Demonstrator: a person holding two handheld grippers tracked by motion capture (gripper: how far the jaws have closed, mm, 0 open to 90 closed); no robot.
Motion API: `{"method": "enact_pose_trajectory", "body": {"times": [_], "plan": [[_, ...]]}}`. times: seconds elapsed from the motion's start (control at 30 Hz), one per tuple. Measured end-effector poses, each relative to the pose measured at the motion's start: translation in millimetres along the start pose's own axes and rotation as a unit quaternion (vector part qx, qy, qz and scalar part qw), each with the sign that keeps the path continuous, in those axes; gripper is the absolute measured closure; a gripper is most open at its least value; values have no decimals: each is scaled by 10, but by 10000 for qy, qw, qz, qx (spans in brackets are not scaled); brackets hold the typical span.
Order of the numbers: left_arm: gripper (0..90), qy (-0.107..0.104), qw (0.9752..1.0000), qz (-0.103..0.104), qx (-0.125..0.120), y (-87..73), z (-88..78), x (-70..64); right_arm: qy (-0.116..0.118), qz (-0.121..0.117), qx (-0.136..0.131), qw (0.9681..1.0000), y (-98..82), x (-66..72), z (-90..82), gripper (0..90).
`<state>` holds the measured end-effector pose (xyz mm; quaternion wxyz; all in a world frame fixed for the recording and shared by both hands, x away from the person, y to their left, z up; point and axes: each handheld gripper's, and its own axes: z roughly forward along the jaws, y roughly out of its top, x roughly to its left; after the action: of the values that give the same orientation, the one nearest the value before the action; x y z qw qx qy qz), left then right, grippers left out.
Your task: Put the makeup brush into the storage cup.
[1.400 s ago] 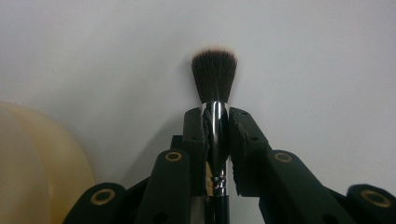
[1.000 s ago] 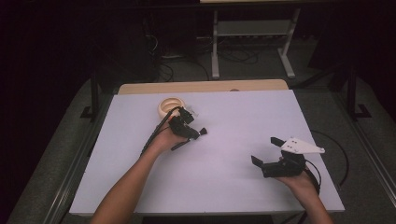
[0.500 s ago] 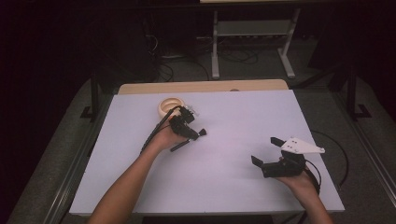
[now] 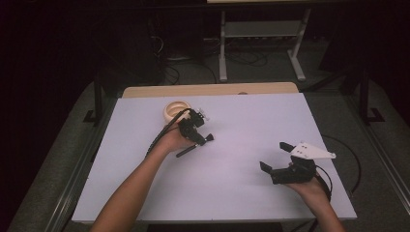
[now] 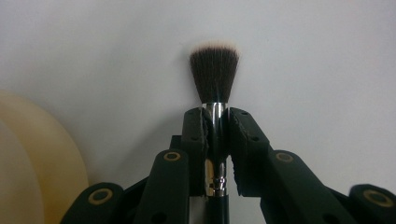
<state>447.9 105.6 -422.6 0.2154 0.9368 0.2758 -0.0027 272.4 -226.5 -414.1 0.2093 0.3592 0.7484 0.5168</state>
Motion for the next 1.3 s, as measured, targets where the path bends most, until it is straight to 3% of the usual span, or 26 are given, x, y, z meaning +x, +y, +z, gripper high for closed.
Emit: {"method": "enact_pose_trajectory", "body": {"times": [0.33, 0.8, 1.1, 1.3], "plan": [[781, 11, 10000, -11, 19, 10, -10, 0, -8, -15, 4, 10000, 1, 0, -1, 0], [782, -51, 9991, -76, -421, -2, -260, 21, -11, -5, 7, 10000, 0, 2, 2, 0], [781, -133, 9960, -126, -880, -14, -431, -8, -10, 21, -12, 10000, 3, 4, -5, 0], [782, -145, 9923, -142, -1223, -45, -549, -7, -11, 36, -9, 10000, 1, 0, -6, 0]]}}
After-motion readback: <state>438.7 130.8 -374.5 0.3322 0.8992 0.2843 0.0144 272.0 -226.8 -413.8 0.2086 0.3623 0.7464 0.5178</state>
